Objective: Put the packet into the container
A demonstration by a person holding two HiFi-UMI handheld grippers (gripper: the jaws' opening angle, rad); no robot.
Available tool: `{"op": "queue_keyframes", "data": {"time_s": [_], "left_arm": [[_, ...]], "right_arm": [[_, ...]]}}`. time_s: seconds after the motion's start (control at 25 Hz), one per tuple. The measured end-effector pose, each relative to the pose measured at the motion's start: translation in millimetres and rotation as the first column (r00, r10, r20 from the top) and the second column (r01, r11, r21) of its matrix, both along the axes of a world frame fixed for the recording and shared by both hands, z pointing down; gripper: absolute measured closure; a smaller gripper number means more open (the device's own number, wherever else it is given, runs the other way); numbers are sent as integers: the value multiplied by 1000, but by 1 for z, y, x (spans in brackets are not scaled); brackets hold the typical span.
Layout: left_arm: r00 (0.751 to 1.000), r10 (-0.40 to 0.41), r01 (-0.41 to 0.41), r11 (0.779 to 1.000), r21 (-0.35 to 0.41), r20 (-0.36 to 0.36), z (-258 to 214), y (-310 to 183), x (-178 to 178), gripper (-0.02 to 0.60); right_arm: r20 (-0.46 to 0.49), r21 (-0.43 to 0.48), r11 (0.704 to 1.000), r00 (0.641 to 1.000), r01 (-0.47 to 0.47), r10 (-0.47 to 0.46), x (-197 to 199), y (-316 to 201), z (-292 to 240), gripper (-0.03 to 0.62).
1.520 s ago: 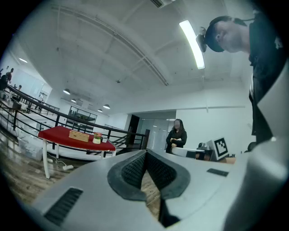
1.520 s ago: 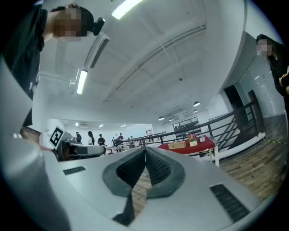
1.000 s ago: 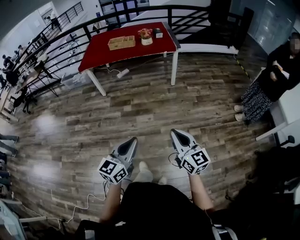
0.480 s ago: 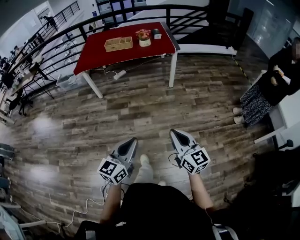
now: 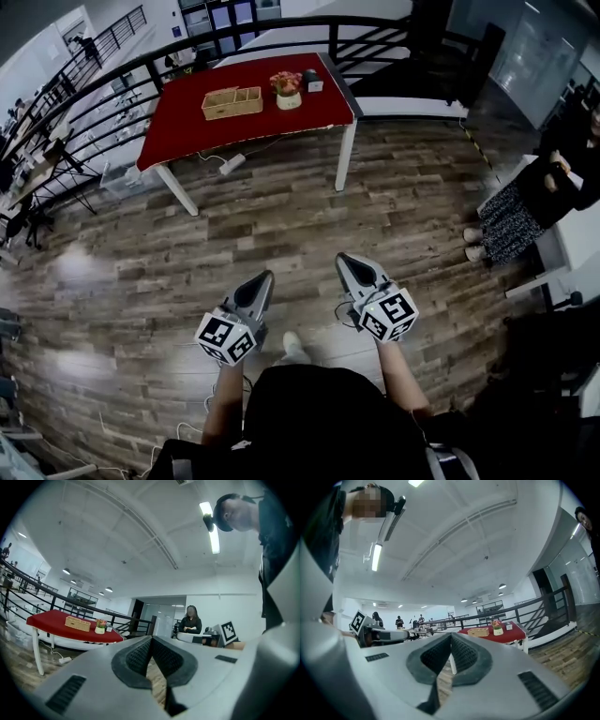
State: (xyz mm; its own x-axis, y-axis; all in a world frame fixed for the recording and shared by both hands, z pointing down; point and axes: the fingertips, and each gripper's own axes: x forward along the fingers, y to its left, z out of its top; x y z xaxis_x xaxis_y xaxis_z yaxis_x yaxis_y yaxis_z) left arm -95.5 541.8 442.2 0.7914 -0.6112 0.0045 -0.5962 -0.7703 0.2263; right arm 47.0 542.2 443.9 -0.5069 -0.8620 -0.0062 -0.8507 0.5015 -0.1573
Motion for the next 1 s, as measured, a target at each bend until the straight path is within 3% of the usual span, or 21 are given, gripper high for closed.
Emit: {"op": "queue_keyframes", "data": {"time_s": [0.4,0.76,1.0], "left_arm": [[1000,8,-8,1000,3,1,-2,-109,-40,574],[1000,2,-2,999,-50,-8,22,-179,-44,574],[1000,7,-7,998,-65,4,35,-242,-23,574]], "right_arm": [[-16,11,1000,1000,-12,12,-39,-104,-9,572],[-52,-28,1000,999,-5,4,-43,-175,7,572],[-32,-38,999,999,-8,7,-22,-244,22,572]]}}
